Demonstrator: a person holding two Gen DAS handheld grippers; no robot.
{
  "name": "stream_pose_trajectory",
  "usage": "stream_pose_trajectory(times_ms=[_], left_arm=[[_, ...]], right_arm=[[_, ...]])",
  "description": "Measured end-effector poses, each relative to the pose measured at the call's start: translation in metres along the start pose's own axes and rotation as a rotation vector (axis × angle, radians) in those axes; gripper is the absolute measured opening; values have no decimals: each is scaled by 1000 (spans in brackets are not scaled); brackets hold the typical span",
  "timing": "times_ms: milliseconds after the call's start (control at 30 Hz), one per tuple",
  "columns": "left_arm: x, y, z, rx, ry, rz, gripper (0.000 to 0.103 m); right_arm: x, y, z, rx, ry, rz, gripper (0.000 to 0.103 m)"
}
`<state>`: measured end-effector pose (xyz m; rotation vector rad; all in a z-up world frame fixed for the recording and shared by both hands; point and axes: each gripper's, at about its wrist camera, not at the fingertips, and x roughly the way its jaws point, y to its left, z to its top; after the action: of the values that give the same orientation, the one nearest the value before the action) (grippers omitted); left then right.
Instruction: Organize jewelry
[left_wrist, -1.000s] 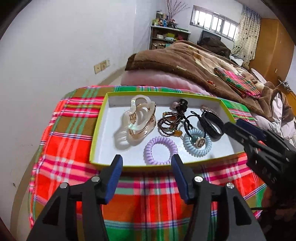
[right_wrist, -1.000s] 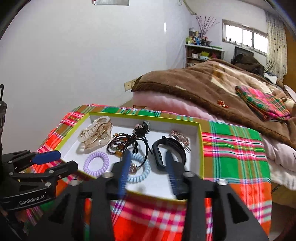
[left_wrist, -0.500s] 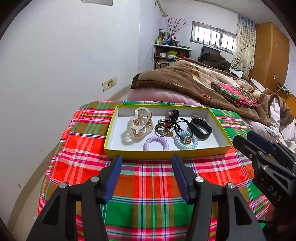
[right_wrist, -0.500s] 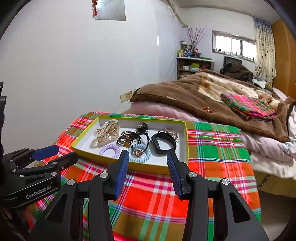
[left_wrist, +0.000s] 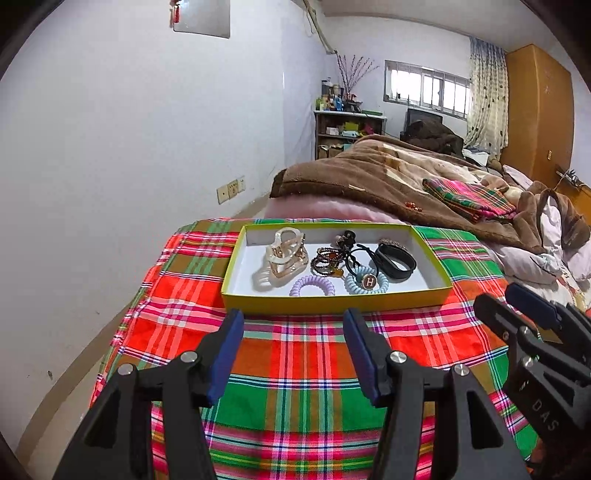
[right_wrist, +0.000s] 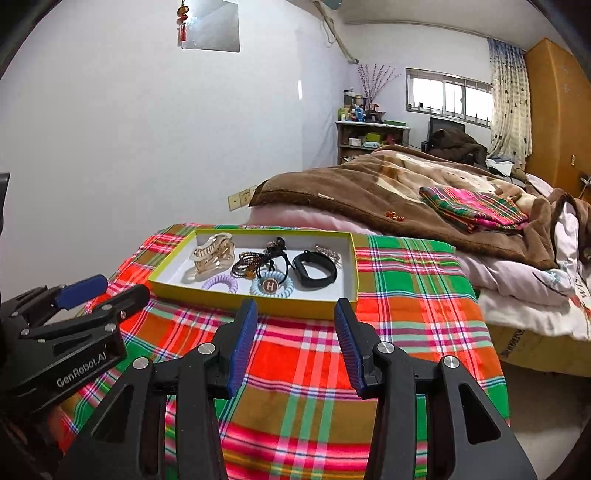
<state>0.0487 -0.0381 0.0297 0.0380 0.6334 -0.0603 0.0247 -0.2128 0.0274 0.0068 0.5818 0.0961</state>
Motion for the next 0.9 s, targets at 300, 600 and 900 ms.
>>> stream_pose_trajectory(times_ms=[300,600,900], left_arm=[[-6,-1,-1,0,-8,4,58],[-9,0,-2,-2,-9,4,58],[-9,0,-1,0,-6,4,58]], right_arm=[[-2,1,-2,2,-2,-1,45],[-2,1,-3,-1,3,2,45],[-3,2,-4,-1,2,1,45]])
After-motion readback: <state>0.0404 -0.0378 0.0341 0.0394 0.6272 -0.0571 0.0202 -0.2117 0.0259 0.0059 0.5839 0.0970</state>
